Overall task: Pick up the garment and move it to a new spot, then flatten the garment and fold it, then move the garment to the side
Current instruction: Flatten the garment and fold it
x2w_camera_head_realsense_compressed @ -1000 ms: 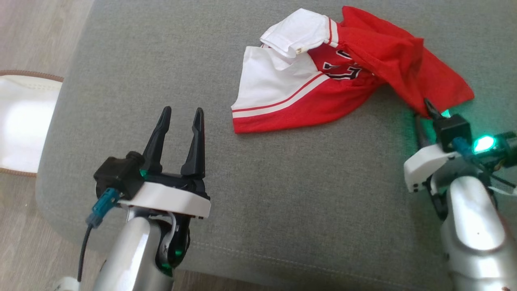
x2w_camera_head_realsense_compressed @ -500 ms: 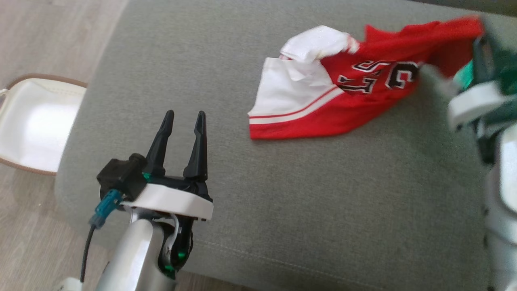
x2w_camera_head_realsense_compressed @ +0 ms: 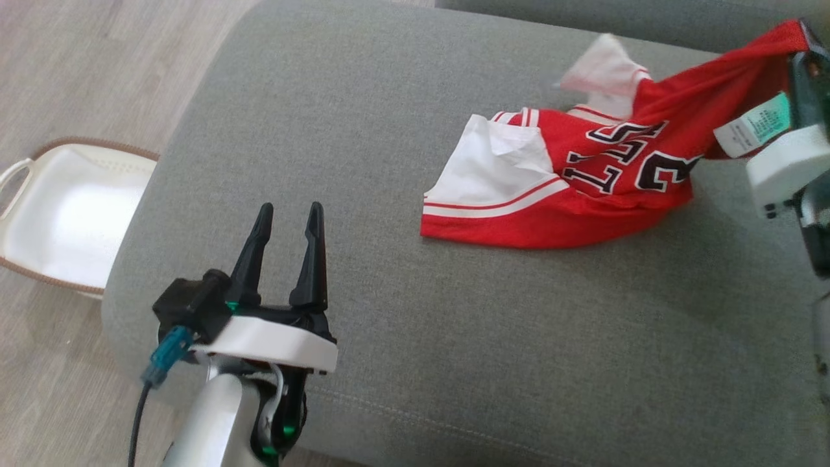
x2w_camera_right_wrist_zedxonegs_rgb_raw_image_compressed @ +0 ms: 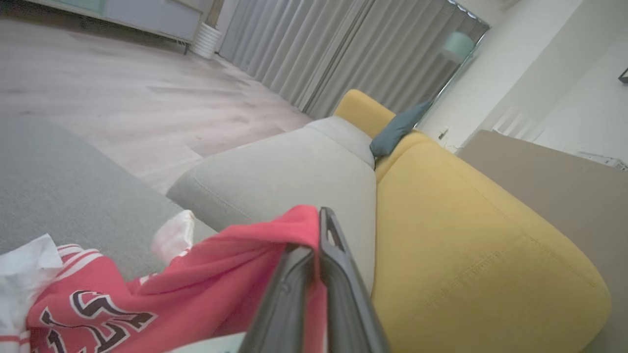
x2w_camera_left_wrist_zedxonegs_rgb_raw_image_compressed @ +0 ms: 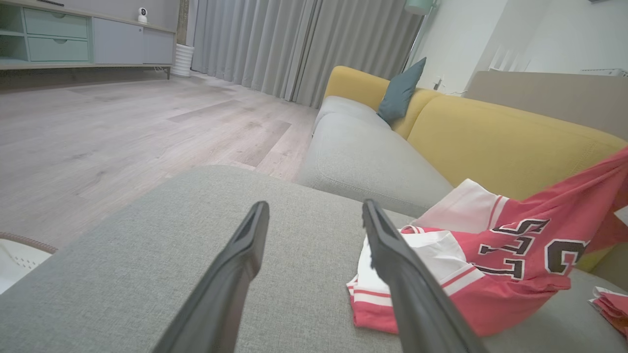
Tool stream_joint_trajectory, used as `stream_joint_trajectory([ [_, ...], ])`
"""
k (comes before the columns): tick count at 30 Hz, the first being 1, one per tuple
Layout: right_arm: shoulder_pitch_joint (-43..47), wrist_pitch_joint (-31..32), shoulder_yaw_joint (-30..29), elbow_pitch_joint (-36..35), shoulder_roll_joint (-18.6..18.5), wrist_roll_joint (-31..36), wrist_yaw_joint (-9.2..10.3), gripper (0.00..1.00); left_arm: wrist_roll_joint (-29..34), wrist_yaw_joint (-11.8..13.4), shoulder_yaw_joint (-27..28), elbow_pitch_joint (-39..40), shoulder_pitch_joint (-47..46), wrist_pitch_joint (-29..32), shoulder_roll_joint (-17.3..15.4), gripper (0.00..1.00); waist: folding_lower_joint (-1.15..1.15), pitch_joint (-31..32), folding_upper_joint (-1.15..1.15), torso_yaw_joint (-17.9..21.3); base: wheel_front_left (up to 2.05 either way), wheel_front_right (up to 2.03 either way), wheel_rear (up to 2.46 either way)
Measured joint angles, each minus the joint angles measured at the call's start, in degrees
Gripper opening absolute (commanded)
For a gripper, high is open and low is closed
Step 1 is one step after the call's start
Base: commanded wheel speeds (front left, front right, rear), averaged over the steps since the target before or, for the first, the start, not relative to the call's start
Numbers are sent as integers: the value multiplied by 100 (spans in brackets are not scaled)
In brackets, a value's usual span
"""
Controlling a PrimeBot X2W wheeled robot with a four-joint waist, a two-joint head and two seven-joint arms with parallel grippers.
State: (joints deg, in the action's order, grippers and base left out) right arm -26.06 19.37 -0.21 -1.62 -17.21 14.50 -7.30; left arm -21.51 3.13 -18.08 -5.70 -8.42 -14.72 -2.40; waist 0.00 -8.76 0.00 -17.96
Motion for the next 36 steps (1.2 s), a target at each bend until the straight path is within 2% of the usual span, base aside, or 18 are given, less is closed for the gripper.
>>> stream_joint_trajectory([
  [5,-230,631,458,174,-441,-348,0,0,-73,-2,-46,19,-21,0,-1,100,0,-229,0,-79,0,0,0],
  [9,-1053,676,985,951,-905,-499,0,0,-137,-9,-183,18,-183,0,7,100,0,-463,0,-213,0,0,0],
  [12,-1796,433,1332,1728,-1114,-519,0,0,-151,-9,-204,18,-361,0,3,100,0,-615,0,-357,0,0,0],
  [13,-2026,334,1473,2034,-1172,-543,0,19,-188,-9,-224,19,-403,0,5,100,1,-665,0,-409,0,0,0],
  [14,-2219,231,1599,2334,-1214,-543,0,86,-205,-9,-240,18,-424,0,5,100,1,-709,0,-459,0,0,0],
  [15,-2385,116,1669,2628,-1222,-544,0,100,-218,-9,-257,16,-434,0,4,100,1,-751,0,-507,0,0,0],
  [21,-2952,-734,1706,3980,-1100,-481,0,100,-236,-4,-330,14,-485,0,8,100,1,-926,0,-697,0,0,0],
  [26,-2973,-1187,1648,4621,-823,-433,0,100,-224,-1,-288,8,-484,0,10,100,1,-854,0,-556,0,0,0],
  [31,-2903,-1671,1241,4782,-563,-524,0,100,-85,-8,-105,4,-477,0,5,100,0,-668,0,-250,0,0,0],
  [36,-2311,-2145,768,4468,-191,-703,0,100,92,-62,56,-2,-456,0,4,100,0,-412,0,153,0,0,0],
])
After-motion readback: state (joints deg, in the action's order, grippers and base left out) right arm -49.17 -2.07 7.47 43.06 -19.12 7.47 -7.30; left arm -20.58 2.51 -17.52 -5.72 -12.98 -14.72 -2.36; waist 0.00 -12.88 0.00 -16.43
